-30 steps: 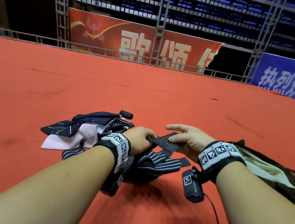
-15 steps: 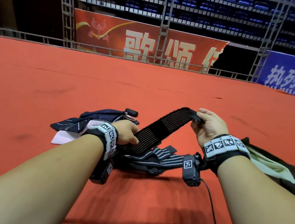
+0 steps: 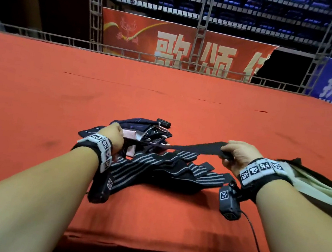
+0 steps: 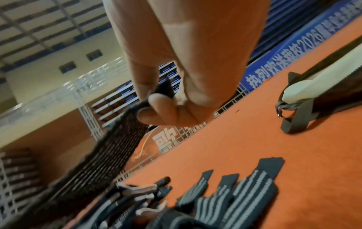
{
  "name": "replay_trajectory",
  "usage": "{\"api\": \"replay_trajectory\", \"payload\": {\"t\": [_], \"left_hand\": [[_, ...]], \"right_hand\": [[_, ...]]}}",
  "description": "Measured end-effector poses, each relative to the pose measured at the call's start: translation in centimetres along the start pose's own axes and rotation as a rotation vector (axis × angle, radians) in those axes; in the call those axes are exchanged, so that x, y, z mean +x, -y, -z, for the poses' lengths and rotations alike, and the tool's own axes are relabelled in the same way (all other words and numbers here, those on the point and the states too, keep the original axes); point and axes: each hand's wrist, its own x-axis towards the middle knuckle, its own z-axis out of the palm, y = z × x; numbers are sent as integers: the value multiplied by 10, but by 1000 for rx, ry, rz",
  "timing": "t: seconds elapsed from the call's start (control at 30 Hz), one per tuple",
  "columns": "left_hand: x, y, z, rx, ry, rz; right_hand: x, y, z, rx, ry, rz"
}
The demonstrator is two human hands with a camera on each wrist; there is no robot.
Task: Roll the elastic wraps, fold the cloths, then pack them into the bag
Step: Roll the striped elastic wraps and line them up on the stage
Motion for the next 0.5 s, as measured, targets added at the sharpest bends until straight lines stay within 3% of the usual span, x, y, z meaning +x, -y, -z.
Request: {"api": "replay_trajectory", "payload": {"t": [0.1, 0.2, 0.4, 0.5], "left_hand": [[-2, 17, 1, -432, -66, 102], [-11, 27, -7, -656, -51, 45], [-46, 38, -46, -1216, 180, 113], [-53, 45, -66, -1406, 200, 187]], "right_hand": [[1, -25, -2, -245, 72, -44], [0, -54, -3, -353, 115, -99], [-8, -106, 16, -457, 49, -203], [-12, -127, 24, -458, 58, -262]]}}
